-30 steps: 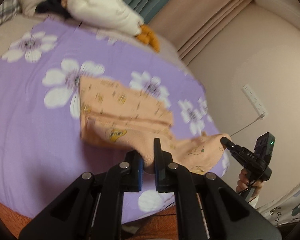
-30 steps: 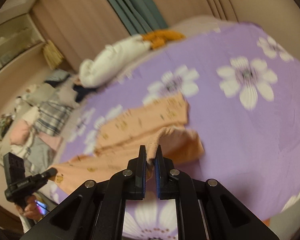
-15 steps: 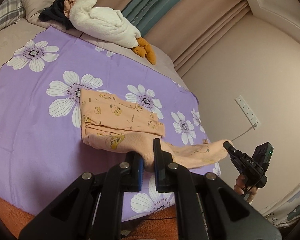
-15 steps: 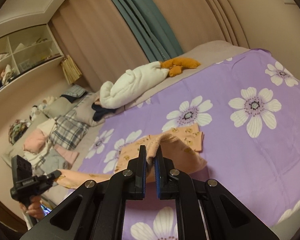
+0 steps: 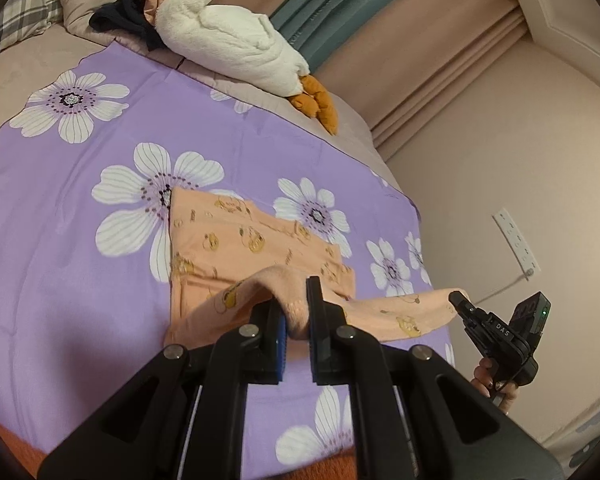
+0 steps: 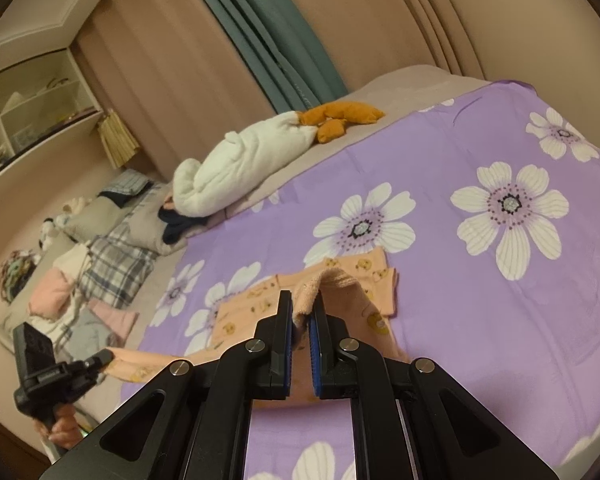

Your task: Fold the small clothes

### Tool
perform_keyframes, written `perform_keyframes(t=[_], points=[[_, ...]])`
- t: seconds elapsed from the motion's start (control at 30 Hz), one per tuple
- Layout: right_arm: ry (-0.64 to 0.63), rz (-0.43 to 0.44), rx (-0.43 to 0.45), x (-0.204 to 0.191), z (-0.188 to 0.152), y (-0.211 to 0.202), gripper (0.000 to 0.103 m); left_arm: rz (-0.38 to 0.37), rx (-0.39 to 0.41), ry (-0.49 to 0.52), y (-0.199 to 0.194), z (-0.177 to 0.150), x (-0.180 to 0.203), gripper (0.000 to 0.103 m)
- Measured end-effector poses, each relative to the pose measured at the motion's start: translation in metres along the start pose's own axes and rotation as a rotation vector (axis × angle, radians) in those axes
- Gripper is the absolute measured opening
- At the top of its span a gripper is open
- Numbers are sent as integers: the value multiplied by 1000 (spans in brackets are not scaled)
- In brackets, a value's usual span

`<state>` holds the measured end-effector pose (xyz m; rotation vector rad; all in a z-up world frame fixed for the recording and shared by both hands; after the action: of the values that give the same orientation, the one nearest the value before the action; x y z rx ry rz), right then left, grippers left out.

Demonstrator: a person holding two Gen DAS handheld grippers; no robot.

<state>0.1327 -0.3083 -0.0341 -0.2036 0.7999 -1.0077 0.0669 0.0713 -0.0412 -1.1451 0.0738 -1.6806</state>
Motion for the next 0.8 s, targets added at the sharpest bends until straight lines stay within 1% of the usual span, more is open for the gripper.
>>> perform_keyframes(t=[0.2, 0.3, 0.37, 0.43, 0.57, 0.7, 0.8], points=[[14, -34, -35, 5, 21, 52, 9, 53, -10, -47, 45, 33, -21, 8], [21, -62, -65, 8, 29, 82, 9, 73, -23, -59, 68, 48, -31, 8], [35, -74, -90, 12, 35, 103, 9, 101, -29, -67, 85, 60, -40, 8], [58, -100, -113, 19, 38, 123, 9, 135, -50, -91, 106, 68, -54, 8], [102, -137, -164, 35, 40, 159, 9, 175, -100, -126, 140, 82, -78, 8], [138, -173, -208, 48, 41, 187, 9, 191, -117, -145, 167, 95, -91, 8], [154, -184, -232, 54, 42, 202, 9, 221, -134, -148, 182, 100, -99, 8]])
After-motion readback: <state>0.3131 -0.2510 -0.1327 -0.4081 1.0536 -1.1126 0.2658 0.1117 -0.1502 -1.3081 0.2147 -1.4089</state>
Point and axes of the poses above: each gripper's, at about its wrist camera, not at the fingertips, and y roughly the way its jaws point, x to its right, z to its top, the point moved 3 cm from there along y, roughly the way its jaws point, and after that the axes turned 3 degrees about -x, right-handed, at the moved point
